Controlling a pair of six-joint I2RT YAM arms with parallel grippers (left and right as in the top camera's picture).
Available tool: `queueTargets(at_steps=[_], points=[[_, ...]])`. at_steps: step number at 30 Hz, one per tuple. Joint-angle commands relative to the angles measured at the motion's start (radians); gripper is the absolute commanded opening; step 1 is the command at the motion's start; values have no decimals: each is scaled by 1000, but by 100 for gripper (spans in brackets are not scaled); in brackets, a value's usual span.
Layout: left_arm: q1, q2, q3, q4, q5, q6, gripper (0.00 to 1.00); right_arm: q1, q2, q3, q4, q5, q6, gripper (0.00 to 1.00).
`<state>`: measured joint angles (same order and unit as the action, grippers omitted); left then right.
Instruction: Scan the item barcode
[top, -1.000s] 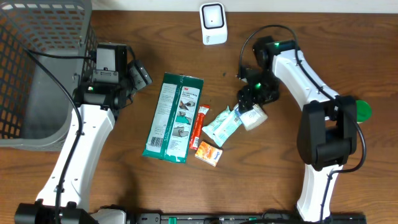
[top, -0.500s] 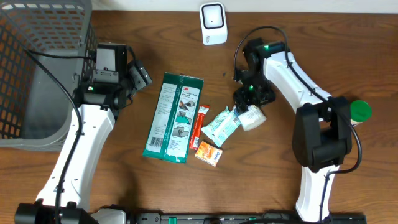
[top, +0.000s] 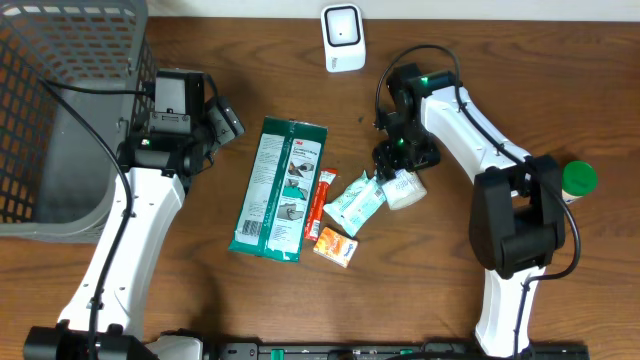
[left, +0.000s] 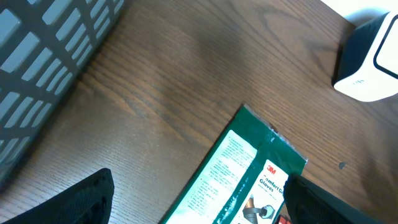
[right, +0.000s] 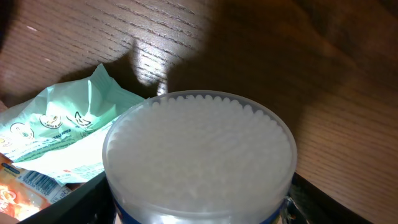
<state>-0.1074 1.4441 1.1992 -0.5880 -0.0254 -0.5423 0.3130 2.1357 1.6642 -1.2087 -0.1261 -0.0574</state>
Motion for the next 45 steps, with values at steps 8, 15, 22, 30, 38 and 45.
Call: queueTargets(at_steps=[8, 15, 22, 30, 38, 45], points=[[2, -2, 9, -2, -2, 17, 85, 16, 13, -45, 24, 66, 55, 74], [2, -2, 9, -2, -2, 17, 85, 18, 13, -45, 23, 89, 72, 72], [2, -2, 9, -2, -2, 17, 85, 17, 13, -43, 31, 92, 72, 53], [2, -2, 9, -2, -2, 17, 85, 8, 13, 116, -73, 92, 67, 51], [2, -2, 9, -2, -2, 17, 85, 10, 13, 525, -303, 91, 118, 33], [2, -2, 9, -2, -2, 17, 85, -4, 13, 839, -338, 91, 200, 15]])
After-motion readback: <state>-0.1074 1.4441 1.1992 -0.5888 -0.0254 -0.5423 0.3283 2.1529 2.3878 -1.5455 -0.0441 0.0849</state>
